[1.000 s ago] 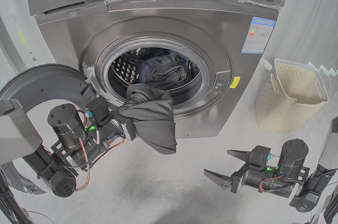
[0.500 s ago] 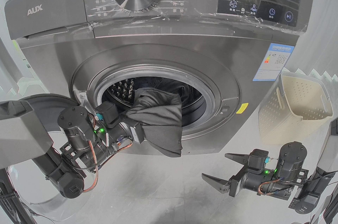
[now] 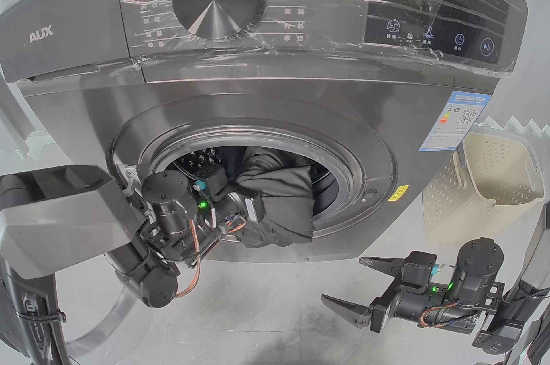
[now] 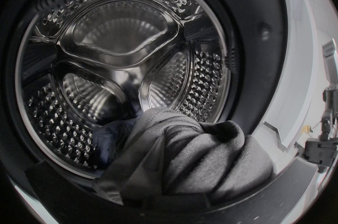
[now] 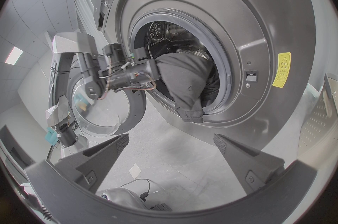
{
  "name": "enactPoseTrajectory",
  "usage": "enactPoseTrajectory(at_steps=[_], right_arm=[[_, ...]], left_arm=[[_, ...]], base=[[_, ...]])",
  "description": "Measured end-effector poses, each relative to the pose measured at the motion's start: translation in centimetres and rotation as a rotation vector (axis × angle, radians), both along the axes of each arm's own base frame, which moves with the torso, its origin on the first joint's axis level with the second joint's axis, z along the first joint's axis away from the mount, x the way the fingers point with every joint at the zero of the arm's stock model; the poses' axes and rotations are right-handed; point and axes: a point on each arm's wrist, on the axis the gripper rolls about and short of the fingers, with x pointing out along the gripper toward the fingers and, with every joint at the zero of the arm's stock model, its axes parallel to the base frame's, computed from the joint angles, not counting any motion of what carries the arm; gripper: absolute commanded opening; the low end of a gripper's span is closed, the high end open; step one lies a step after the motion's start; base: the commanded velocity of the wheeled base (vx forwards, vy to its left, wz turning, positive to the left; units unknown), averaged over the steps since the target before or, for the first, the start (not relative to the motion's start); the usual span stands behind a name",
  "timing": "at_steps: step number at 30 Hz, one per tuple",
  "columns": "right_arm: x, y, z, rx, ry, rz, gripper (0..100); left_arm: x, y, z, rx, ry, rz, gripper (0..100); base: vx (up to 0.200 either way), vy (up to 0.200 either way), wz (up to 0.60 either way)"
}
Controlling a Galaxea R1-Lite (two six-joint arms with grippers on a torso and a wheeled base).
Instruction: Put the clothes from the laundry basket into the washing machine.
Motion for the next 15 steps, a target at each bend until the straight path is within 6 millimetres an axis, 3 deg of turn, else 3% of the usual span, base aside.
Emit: enactPoseTrajectory(at_steps=[15], right_arm=[[-0.5, 0.2, 0.3, 0.009, -0.006, 0.016, 100]], left_arm=[[9.0, -3.0, -1.6, -0.123, -0.112, 0.031, 0]], base=[[0.000, 0.000, 0.00]])
